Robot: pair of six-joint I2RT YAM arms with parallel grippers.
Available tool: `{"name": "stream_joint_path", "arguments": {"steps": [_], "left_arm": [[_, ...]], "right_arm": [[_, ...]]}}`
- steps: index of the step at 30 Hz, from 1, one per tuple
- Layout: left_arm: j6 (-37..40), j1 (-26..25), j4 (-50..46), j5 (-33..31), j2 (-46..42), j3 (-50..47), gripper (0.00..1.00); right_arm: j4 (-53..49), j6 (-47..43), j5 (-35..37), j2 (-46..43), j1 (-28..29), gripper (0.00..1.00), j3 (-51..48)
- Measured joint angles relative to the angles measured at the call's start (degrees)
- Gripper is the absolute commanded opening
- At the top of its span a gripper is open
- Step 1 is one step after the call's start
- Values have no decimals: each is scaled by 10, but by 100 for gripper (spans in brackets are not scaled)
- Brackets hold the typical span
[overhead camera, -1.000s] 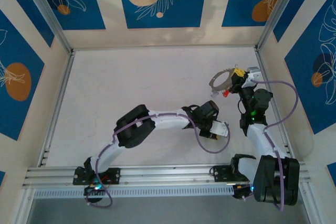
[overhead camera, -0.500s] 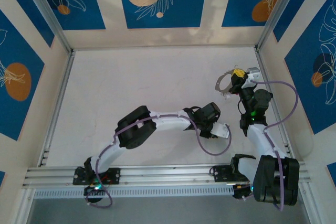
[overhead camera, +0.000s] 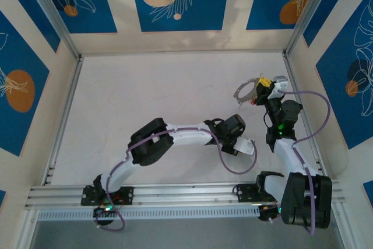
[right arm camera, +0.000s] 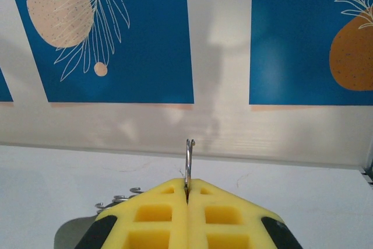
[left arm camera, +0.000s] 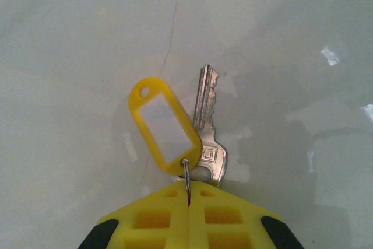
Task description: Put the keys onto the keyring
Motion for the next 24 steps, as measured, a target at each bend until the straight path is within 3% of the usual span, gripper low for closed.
{"name": "stream_joint_path", "arguments": {"steps": [7,17,24], "left_arm": [[-7,4,1,-9,-64,-85,0],[-67,50,9,-25,-381,-322,0],[-80,102,-86,-75,-565,-350,0]], "right_arm": [[7,-40,-19,-8,8,0,-8],[4,-136,-56,-15,79,0,-26],[-23,-195,-107,5,150,0,-25]]}}
